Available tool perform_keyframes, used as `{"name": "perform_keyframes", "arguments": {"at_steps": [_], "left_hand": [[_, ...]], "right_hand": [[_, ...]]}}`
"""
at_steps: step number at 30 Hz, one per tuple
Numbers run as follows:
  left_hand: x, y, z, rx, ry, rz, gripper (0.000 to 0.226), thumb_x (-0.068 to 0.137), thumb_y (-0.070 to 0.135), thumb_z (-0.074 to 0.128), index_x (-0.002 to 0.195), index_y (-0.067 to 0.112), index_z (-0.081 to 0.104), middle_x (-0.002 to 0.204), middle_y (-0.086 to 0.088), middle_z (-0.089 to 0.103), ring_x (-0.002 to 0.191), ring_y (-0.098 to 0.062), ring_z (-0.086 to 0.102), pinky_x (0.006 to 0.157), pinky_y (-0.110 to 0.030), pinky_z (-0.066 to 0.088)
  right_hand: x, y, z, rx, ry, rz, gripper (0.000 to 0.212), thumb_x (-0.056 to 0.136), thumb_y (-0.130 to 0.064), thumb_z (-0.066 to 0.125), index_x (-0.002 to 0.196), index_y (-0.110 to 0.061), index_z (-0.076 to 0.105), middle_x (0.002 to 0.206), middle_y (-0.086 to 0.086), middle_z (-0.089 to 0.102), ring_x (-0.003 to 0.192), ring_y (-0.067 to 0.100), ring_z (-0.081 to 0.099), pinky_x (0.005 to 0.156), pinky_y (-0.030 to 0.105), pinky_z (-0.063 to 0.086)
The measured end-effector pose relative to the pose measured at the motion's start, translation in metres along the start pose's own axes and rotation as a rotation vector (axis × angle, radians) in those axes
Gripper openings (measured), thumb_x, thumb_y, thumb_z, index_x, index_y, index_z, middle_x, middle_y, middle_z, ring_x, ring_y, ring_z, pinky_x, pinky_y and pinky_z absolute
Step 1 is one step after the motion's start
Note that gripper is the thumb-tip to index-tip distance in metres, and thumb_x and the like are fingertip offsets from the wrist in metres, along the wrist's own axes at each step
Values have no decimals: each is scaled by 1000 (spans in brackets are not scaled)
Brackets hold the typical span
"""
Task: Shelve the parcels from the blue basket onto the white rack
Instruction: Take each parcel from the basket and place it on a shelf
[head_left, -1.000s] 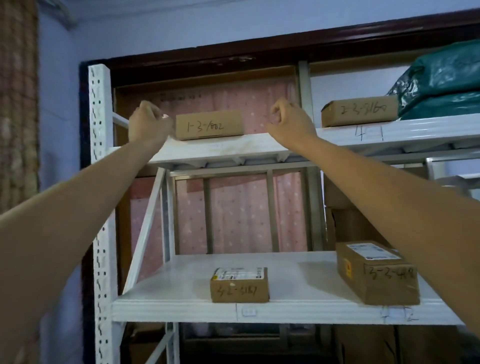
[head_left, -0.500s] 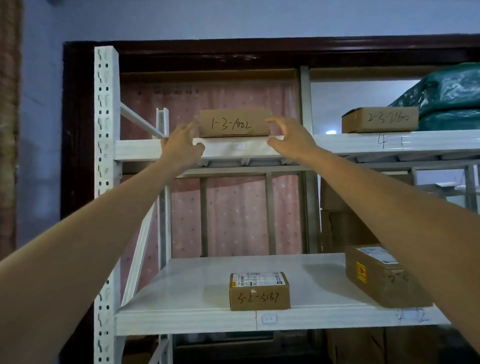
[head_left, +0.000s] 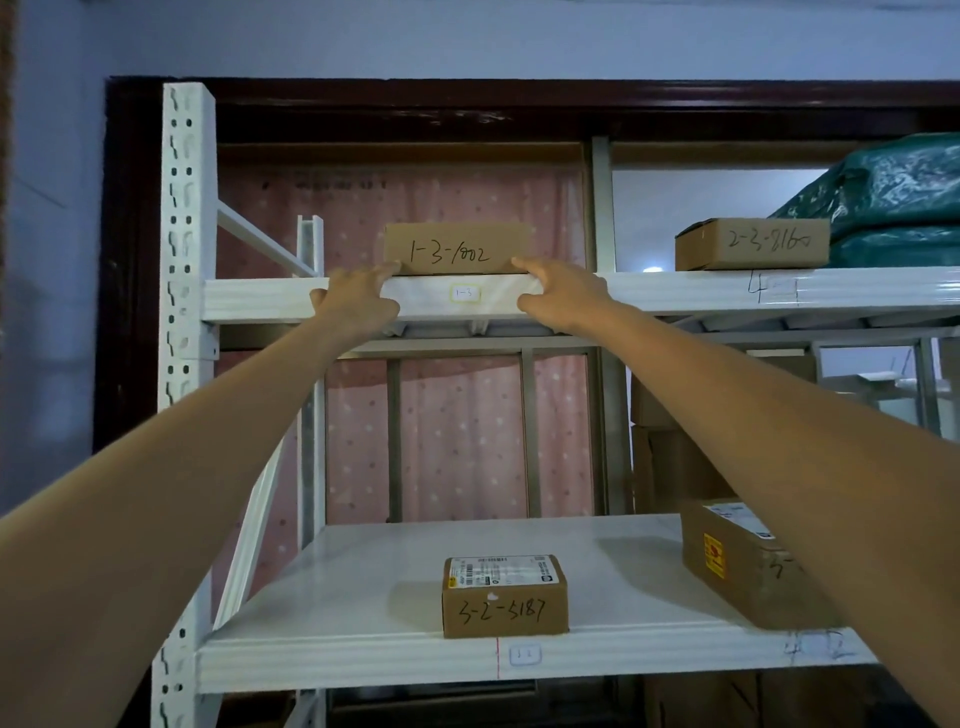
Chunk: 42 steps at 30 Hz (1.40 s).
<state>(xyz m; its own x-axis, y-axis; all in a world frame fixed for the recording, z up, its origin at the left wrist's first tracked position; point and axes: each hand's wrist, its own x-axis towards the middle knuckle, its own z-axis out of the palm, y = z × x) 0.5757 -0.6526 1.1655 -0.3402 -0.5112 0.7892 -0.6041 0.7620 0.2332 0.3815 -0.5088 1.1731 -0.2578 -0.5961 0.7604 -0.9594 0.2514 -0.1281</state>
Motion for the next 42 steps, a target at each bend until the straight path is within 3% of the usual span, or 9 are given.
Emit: {"name": "perform_keyframes", "arguments": {"at_steps": [11,14,17,21,26,28,32,37,42], "left_hand": [[0,14,-3,38,-61,-52,60,84,13,51,141,29,38,133,-11,50,132,-35,30,106,-49,27],[-1,23,-6,36,54,-34,53,81,19,53,133,23,47,131,-13,51,129,-36,34,105,-50,29],[4,49,-13,13,175,44,52,81,21,57,131,12,47,134,-15,48,128,-36,40,106,-52,32],[11,106,-16,-160,201,136,42,80,23,58,118,7,50,121,-14,54,107,-34,52,90,-43,46],[14,203,12,-250,103,195,35,89,24,54,118,6,45,114,-12,52,83,-21,48,68,-33,39],[13,241,30,-286,45,187,40,92,31,51,123,6,43,114,-12,54,86,-23,51,69,-33,39],[17,300,69,-336,-34,119,67,93,51,44,136,-1,39,134,-22,52,120,-38,51,92,-41,42],[29,335,108,-351,-60,29,67,93,60,38,127,3,49,127,-14,55,103,-28,51,85,-38,40],[32,341,124,-185,-34,-62,62,95,59,33,132,11,46,135,-13,53,124,-33,48,100,-38,34]], "right_hand": [[-1,-4,-2,7,-12,4,64,86,-25,55,147,-32,37,149,0,45,131,27,45,107,50,38],[-7,1,-11,69,79,-32,55,92,-24,55,145,-25,41,148,2,46,131,26,46,104,39,38],[-12,17,-29,56,235,-36,51,93,-29,56,142,-23,45,149,3,44,133,25,45,108,39,36],[-17,64,-64,68,346,-23,44,89,-28,58,132,-18,52,137,8,50,120,27,53,101,45,45],[-29,155,-120,85,512,63,41,87,-35,58,124,-19,52,128,9,52,111,26,55,95,43,47],[-33,195,-138,110,534,99,44,86,-36,60,125,-17,51,126,9,53,109,26,56,90,38,45],[-41,269,-161,183,490,193,50,89,-39,62,129,-13,49,125,9,58,110,24,57,85,32,43],[-36,324,-158,354,298,211,56,92,-45,58,137,-13,48,134,6,57,121,23,54,100,36,44],[-23,336,-134,361,162,164,54,89,-51,58,131,-18,56,126,1,63,116,21,57,99,36,46]]}}
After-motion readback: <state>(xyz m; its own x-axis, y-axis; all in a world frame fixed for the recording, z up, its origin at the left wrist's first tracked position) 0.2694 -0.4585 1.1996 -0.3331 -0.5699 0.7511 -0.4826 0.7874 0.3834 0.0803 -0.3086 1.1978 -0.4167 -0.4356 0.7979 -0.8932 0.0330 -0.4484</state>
